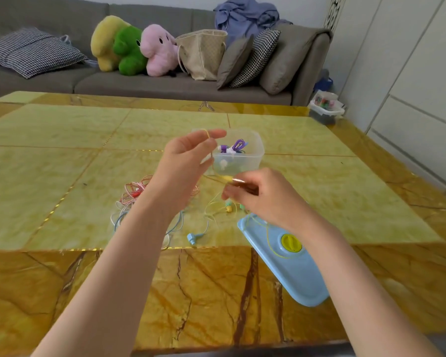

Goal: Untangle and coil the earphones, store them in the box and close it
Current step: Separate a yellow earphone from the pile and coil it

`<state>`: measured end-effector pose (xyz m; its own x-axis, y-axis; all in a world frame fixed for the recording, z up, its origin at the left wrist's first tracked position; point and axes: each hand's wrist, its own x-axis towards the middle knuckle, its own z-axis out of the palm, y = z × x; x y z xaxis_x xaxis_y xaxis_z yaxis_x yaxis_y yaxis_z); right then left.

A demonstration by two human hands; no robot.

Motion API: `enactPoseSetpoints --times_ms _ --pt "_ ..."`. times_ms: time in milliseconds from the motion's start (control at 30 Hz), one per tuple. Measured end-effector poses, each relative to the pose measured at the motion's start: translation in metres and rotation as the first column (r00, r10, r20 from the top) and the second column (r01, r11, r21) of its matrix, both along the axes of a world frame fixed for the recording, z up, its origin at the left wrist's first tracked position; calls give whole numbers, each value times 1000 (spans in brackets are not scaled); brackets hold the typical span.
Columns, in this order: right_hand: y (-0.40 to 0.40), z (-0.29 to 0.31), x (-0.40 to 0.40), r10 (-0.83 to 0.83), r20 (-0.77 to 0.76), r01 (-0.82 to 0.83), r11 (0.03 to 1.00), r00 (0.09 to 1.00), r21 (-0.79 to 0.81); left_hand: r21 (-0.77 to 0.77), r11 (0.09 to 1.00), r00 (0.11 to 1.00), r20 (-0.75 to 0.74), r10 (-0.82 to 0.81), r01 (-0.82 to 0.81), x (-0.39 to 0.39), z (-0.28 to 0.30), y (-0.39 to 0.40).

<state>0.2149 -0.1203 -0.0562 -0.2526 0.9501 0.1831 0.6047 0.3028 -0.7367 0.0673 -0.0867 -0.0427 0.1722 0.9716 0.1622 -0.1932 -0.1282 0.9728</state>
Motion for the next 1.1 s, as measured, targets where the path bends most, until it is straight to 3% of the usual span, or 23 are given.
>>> enactPoseSetpoints --times_ms 167,267,500,667,800,967,1100 --pt "0 12 22 -20 -173 33 997 985 75 100 988 939 -313 141 -115 -4 -7 8" --pt "0 17 31 -14 -184 32 995 983 95 109 988 908 -394 144 -109 -3 -7 9" --pt "-6 22 35 53 -265 -30 996 963 89 -43 996 984 -155 -83 77 5 -8 5" --pt "-9 25 32 75 -379 -38 994 922 104 -34 977 951 -228 -211 209 29 -12 -5" --pt "-6 29 37 -35 -413 140 964 910 228 -50 942 918 -212 -335 332 35 -9 -12" --pt "1 21 45 -239 -331 356 863 913 359 -43 937 922 -171 -348 346 31 -8 -11" --pt "2 17 47 -325 -352 459 779 878 427 -126 865 872 12 -489 487 31 -5 -18"
